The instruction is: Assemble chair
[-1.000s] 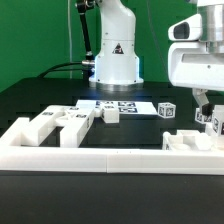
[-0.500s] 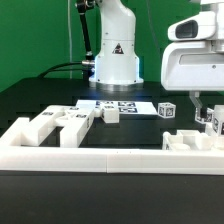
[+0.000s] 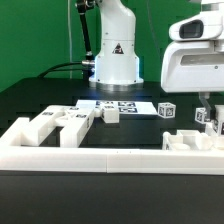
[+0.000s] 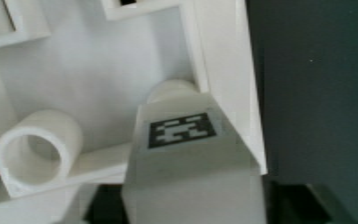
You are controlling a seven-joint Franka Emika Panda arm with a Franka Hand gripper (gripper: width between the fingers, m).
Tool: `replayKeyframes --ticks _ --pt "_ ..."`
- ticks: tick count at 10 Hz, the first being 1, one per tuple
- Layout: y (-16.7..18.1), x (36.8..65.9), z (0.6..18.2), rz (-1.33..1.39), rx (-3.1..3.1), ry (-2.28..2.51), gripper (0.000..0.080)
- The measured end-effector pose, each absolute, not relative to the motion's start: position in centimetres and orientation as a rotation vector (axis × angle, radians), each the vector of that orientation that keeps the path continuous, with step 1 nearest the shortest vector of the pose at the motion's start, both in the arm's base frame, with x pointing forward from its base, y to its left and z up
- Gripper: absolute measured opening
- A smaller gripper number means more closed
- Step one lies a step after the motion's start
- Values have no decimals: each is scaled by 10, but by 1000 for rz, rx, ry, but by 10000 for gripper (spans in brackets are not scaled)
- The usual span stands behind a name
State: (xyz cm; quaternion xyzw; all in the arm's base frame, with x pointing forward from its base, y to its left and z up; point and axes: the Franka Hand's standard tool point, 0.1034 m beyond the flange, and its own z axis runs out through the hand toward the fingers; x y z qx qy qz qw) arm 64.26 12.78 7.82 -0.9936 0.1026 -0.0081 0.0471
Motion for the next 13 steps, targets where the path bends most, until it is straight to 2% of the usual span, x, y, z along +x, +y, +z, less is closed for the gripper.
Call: replayKeyframes --ticks 1,5,13 --pt "126 643 78 -25 -3032 316 292" --pt "125 643 77 -16 -3008 486 292" --pt "122 641 76 70 -2497 1720 292"
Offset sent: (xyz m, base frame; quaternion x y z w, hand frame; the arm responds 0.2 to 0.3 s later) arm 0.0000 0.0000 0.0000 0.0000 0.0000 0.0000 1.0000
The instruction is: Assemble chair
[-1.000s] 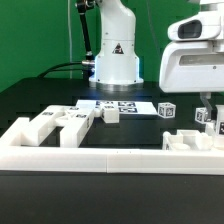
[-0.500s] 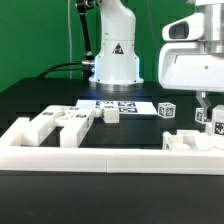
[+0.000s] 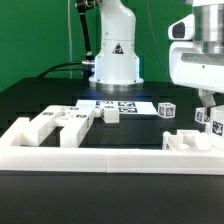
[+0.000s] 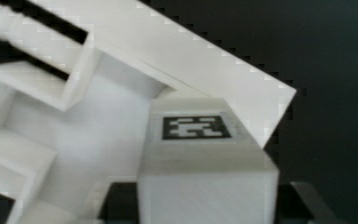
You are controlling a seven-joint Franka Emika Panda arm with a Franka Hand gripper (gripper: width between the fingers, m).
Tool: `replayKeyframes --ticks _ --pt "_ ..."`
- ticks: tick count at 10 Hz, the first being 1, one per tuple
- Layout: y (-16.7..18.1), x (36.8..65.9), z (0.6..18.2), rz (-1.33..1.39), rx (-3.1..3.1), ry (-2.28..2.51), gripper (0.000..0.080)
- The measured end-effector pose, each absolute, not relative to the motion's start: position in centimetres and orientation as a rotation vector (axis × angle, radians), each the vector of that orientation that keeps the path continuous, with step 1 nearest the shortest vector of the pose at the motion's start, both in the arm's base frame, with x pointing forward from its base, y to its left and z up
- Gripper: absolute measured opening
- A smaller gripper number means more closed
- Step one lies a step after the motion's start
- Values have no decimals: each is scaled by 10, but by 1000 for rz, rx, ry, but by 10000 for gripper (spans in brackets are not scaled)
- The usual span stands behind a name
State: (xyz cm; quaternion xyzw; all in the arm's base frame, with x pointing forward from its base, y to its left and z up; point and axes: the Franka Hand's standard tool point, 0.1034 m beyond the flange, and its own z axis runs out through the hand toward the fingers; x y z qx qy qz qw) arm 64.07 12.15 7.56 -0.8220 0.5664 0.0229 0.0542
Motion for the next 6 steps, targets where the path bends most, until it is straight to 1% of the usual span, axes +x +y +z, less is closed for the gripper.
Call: replayKeyframes --ticks 2,4,6 --pt "124 640 75 87 -2301 1987 292" --pt "123 640 75 114 -2205 2077 292" --pt "124 640 75 107 -2272 2000 292"
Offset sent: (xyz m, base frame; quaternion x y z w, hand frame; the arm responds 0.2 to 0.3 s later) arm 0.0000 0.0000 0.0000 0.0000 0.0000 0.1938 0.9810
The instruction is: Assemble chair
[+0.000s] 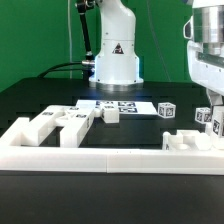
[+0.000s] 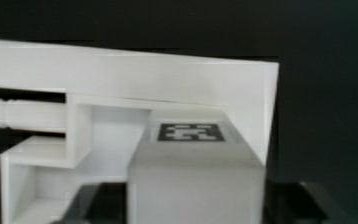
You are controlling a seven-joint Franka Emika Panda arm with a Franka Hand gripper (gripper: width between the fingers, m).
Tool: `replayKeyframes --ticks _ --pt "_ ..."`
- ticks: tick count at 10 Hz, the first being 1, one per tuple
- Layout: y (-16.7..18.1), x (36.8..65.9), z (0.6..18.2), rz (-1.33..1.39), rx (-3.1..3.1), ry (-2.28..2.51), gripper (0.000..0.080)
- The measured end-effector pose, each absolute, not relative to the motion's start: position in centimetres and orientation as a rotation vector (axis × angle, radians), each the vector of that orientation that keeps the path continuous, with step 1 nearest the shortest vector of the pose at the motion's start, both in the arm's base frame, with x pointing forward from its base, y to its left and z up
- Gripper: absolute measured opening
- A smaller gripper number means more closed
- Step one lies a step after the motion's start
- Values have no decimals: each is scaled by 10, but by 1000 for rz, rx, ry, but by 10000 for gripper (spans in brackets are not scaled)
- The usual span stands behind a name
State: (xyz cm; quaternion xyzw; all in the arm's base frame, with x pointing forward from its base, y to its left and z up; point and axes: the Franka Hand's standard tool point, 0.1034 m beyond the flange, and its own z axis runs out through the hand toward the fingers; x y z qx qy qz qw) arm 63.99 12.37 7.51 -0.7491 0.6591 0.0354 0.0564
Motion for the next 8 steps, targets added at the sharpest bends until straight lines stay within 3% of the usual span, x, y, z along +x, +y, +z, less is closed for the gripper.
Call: replayKeyframes --ticks 1,2,3,8 --pt "125 640 75 105 -2304 1961 482" --pt "126 640 75 99 -2353 1901 482" --pt "128 640 76 86 -2472 1739 630" --pt "133 639 76 49 -2778 1164 649"
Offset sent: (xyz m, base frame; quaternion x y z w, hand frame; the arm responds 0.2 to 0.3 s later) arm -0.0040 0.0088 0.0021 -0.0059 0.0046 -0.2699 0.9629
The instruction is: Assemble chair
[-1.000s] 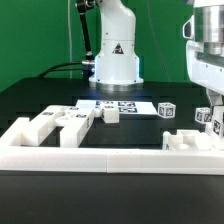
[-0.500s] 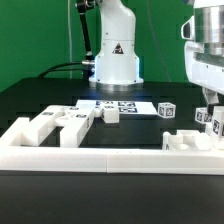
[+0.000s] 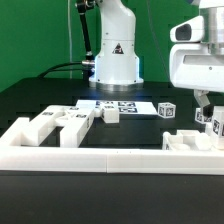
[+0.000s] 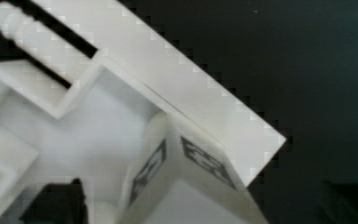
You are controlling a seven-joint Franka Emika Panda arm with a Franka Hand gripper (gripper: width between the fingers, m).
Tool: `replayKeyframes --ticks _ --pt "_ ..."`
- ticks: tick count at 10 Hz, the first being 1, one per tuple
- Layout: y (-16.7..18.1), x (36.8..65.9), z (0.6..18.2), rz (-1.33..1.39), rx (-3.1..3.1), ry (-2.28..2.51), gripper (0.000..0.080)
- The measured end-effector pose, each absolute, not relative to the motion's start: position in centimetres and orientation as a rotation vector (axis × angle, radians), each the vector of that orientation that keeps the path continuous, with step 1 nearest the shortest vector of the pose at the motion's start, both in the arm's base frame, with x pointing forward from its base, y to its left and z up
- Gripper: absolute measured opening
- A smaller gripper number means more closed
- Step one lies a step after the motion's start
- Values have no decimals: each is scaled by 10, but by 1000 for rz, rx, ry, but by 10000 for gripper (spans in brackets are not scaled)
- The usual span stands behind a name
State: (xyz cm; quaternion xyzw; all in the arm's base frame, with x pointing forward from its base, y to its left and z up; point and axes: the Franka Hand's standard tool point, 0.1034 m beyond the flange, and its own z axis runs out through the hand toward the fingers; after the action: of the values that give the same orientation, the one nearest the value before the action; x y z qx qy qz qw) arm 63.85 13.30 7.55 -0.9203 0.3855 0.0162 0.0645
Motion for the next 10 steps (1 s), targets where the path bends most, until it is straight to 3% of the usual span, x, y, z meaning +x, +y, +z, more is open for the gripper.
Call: replayKeyframes --ticks 8,10 --pt "130 643 79 -39 -3054 197 649" --pt "129 643 78 -42 -3060 77 395"
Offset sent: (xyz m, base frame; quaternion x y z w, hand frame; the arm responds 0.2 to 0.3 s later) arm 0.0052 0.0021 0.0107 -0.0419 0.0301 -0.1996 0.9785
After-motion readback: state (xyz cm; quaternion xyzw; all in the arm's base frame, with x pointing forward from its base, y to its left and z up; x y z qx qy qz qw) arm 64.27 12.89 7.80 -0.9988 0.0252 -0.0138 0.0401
